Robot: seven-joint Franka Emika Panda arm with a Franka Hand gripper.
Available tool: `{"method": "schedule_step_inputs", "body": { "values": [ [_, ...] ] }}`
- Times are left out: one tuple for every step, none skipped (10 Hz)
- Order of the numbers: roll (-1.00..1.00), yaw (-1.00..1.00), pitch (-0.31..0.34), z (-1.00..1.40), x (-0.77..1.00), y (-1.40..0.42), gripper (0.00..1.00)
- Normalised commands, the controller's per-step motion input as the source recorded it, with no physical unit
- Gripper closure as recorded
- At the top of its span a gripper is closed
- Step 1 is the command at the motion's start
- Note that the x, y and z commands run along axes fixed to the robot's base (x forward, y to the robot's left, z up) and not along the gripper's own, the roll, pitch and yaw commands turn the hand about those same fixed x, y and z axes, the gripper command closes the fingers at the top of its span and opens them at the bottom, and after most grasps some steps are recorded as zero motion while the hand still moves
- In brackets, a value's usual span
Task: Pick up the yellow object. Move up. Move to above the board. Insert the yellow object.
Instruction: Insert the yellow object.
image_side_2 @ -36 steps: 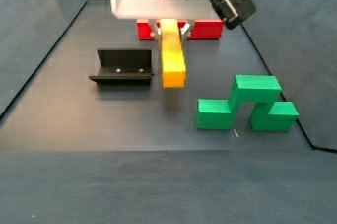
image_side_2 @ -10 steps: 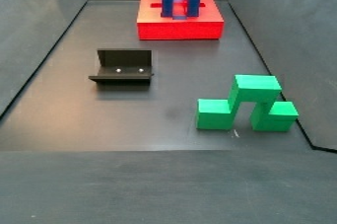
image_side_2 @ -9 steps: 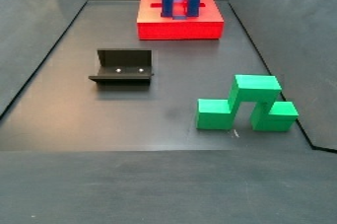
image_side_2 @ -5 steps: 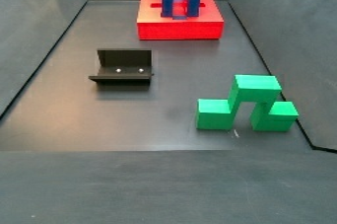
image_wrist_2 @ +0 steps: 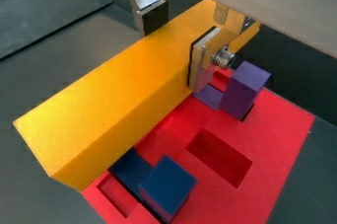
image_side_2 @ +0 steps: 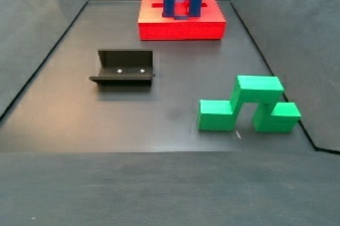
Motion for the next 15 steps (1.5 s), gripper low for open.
{"method": "schedule_step_inputs", "body": {
  "values": [
    [0.01, 0.01, -0.053, -0.39, 0.0, 0.0, 1.0],
    [0.06, 0.03, -0.037, -0.41, 0.0, 0.0, 1.0],
    [0.08, 0.07, 0.0, -0.34, 0.02, 0.0, 1.0],
    [0.11, 0.11, 0.001, -0.17, 0.0, 0.0, 1.0],
    [0.03, 0.1, 0.0, 0.0, -0.02, 0.0, 1.0],
    [0.01, 0.14, 0.0, 0.0, 0.0, 0.0, 1.0],
    [0.03, 0.18, 0.0, 0.0, 0.0, 0.0, 1.0],
    [0.09, 0.17, 0.0, -0.03, -0.02, 0.0, 1.0],
    [0.11, 0.2, 0.0, -0.03, -0.05, 0.0, 1.0],
    [0.09, 0.15, 0.0, 0.0, 0.0, -0.05, 1.0],
    [0.08, 0.13, 0.0, 0.0, 0.0, -0.05, 1.0],
    [0.06, 0.11, 0.0, 0.0, 0.0, -0.05, 1.0],
    [0.05, 0.09, 0.0, -0.03, 0.0, -0.01, 1.0],
    [0.06, 0.0, -0.026, -0.08, -0.17, 0.0, 1.0],
    [0.04, 0.05, -0.004, -0.02, -0.17, 0.0, 1.0]
  ]
}}
